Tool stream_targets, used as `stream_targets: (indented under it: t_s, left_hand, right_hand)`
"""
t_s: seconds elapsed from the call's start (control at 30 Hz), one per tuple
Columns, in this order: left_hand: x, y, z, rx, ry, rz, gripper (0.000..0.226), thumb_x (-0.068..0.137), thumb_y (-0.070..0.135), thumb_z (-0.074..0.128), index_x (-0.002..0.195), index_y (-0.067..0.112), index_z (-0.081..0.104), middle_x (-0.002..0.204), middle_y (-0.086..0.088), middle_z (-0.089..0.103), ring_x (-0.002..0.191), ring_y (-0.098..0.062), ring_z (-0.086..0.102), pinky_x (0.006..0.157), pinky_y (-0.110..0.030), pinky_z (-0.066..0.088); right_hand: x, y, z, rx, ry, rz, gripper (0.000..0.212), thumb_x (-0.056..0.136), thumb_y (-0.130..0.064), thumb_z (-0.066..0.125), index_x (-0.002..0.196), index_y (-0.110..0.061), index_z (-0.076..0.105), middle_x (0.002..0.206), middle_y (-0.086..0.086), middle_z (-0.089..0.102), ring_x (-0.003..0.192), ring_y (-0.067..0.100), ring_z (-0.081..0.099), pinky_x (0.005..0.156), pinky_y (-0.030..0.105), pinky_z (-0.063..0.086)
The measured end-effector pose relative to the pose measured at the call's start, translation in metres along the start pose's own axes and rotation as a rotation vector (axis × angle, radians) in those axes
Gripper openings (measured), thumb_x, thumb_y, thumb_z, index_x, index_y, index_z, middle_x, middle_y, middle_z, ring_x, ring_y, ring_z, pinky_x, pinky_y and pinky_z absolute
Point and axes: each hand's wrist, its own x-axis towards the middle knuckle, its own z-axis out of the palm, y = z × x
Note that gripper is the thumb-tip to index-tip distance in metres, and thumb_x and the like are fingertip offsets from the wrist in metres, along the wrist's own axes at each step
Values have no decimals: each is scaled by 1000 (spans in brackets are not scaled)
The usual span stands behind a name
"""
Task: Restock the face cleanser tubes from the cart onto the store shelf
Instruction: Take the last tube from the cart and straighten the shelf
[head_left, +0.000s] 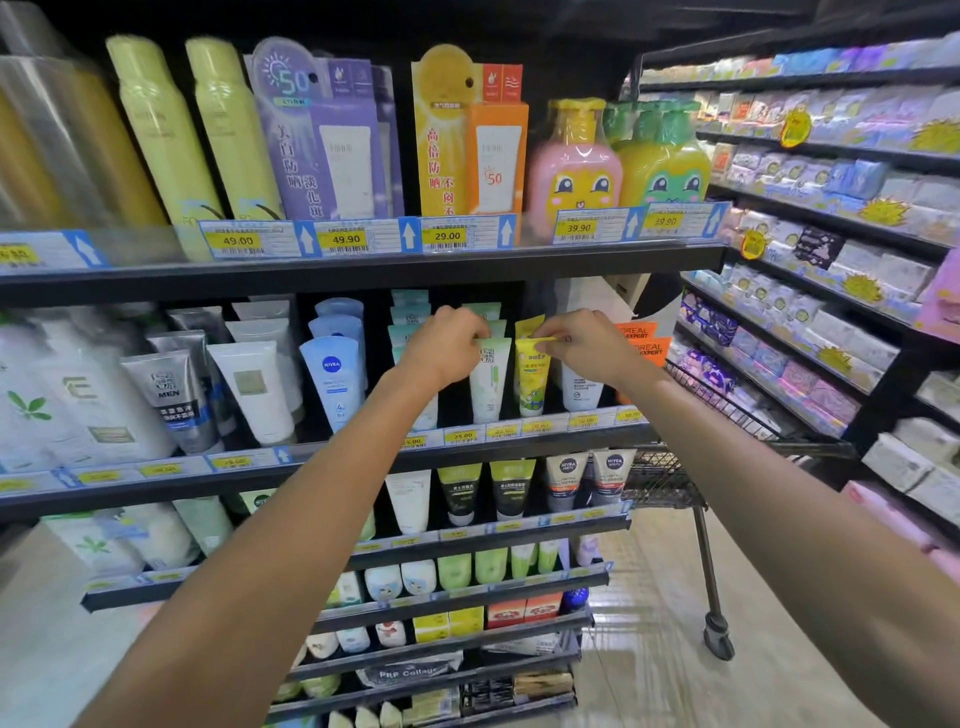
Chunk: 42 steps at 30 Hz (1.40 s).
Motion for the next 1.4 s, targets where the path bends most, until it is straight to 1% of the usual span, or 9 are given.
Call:
stream_targets:
  t_s: [0.23,0.43,0.6,0.73,0.87,0.97,1.07,1.23,1.4]
  left_hand:
    - [-3,-5,-5,-33,-35,25,41,99,6,52,135,19,65,142,-10,61,128,-31,58,104,-50,52]
    - [-10,-19,-23,-9,-54,17,44,94,25,68,138,20,62,127,-6,68,116,-24,63,99,-46,53]
    - [-11,-43,-38,86,-148,-4,44,86,11,69,130,21,68,130,-7,67,117,-26,63,100,-44,54]
    - [-13,-51,-39,114,-174,21,38,87,-1,63,120,13,74,118,-9,72,101,-25,64,87,-37,54]
    - [-13,-48,-42,72,-167,46,33,89,-3,67,119,7,74,119,-8,73,109,-24,66,93,-38,54]
    - [-12,-48,-43,60,-184,52,32,89,-2,68,120,6,74,120,-8,73,110,-23,67,91,-34,54]
    - [-13,-50,-42,37,-175,46,33,90,-2,67,121,7,73,122,-8,72,110,-21,66,88,-29,49]
    - [-16,-49,-41,25,-180,44,42,91,2,67,131,9,67,131,-7,68,119,-22,63,95,-29,48]
    - [-29,-62,-65,-47,-101,-15,53,87,-6,58,138,9,61,128,-9,69,117,-22,64,101,-31,49]
  right_hand:
    - [4,9,-3,27,-59,-9,32,97,-33,71,124,-17,73,123,2,72,112,17,65,91,25,46]
    - [2,40,-36,-26,-86,-1,31,91,-33,77,117,-18,75,106,-3,77,103,14,71,94,27,51]
    - [4,61,-43,-293,-206,0,36,94,-36,73,124,-18,73,126,-2,72,114,17,65,91,23,40]
    - [5,66,-43,-250,-189,-12,24,97,-25,70,118,-16,77,122,0,75,114,17,67,95,24,42]
    - [5,64,-43,-216,-185,-38,19,96,-18,72,113,-14,78,115,1,77,105,13,67,94,24,45]
    - [5,66,-44,-212,-182,-53,19,96,-17,72,114,-13,78,115,0,76,104,12,67,95,25,46]
    - [4,66,-44,-213,-199,-56,21,97,-20,71,116,-15,77,117,-1,76,108,15,68,98,29,49]
    - [0,81,-56,-192,-168,15,30,88,-22,78,118,-19,77,115,-1,76,104,12,69,92,22,45]
    - [-9,102,-67,-192,-179,106,41,89,-10,78,129,-12,72,134,7,68,120,25,64,106,36,47]
